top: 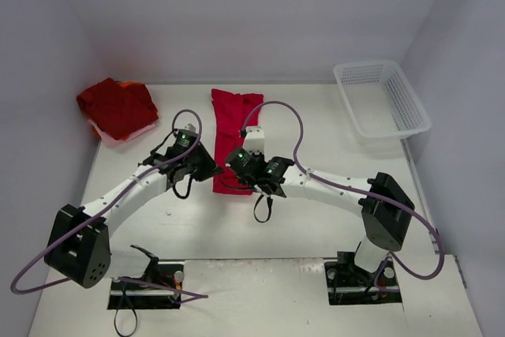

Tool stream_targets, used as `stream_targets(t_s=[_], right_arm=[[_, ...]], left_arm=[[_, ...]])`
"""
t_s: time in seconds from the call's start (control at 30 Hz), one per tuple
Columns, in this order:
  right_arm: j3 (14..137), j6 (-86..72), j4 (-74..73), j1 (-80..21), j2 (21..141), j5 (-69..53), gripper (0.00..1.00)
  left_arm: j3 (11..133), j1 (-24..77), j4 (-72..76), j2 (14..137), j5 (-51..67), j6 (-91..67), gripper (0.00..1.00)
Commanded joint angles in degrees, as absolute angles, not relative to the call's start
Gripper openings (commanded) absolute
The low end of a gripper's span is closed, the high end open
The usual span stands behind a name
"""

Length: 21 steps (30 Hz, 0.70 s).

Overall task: Fold and stack the t-shirts
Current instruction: Fold the tshirt

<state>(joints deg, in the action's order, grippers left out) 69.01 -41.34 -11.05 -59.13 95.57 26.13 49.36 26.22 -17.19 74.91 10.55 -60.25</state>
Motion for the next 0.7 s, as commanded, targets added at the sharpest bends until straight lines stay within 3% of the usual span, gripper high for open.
stream_targets(t_s=[0.0, 0.67], right_arm=[[72.2, -39.4, -11.1, -57.4, 95.8, 28.7, 0.0], [74.2, -35.8, -8.5, -53.0, 99.9, 25.8, 0.0]], left_arm=[[53.3, 25.4, -14.5, 75.1, 9.8, -59.1, 0.0], [58.4, 23.2, -12.1, 83.5, 11.9, -58.0, 0.0]])
